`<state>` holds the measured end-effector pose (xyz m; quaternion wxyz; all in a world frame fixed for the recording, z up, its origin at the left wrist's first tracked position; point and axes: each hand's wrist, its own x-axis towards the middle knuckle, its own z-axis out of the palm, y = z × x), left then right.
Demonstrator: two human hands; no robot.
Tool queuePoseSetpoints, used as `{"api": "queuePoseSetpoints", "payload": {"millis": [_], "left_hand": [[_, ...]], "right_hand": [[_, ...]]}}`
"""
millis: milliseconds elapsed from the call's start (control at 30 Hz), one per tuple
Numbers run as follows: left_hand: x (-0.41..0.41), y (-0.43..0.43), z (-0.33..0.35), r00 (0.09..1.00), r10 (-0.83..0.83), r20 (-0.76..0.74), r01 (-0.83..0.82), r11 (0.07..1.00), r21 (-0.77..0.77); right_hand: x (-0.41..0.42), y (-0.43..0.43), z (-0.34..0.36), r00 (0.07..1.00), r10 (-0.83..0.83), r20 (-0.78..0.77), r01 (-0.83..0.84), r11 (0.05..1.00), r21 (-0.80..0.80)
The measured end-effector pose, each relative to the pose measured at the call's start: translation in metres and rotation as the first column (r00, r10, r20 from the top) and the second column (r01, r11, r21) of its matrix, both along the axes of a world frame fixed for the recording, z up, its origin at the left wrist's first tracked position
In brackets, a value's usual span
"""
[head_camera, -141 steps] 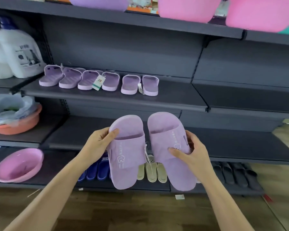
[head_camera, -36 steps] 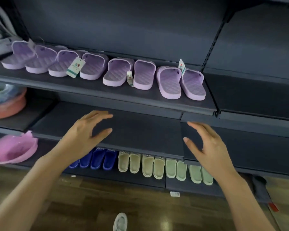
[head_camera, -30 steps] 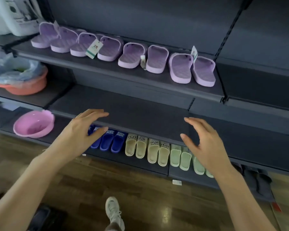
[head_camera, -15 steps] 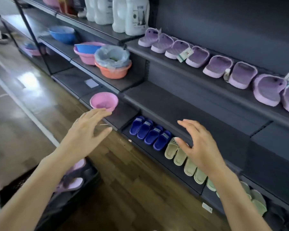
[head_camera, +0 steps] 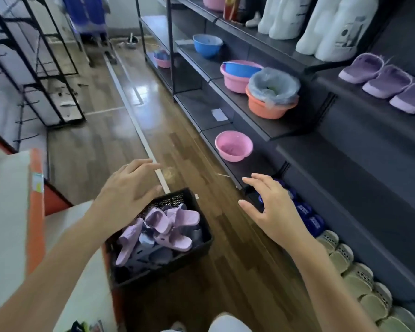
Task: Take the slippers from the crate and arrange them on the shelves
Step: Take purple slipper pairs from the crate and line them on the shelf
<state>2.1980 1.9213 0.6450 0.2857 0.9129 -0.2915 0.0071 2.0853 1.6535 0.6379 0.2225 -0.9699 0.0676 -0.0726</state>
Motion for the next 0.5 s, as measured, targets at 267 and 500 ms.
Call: {"api": "queuePoseSetpoints", "payload": {"millis": [267, 500], "left_hand": [[0.023, 0.042, -0.037, 0.974, 0.222, -0.050, -0.220, 0.975, 0.044], [0.055, 0.042, -0.077, 0.920, 0.384, -0.081, -0.373, 0.920, 0.120]], "right_hand": [[0.084, 0.030, -0.027, 0.972, 0.223, -0.078, -0.225, 0.974, -0.018], [0.169, 0.029, -0.067, 0.897, 0.410, -0.166, -0.416, 0.909, -0.003]]}}
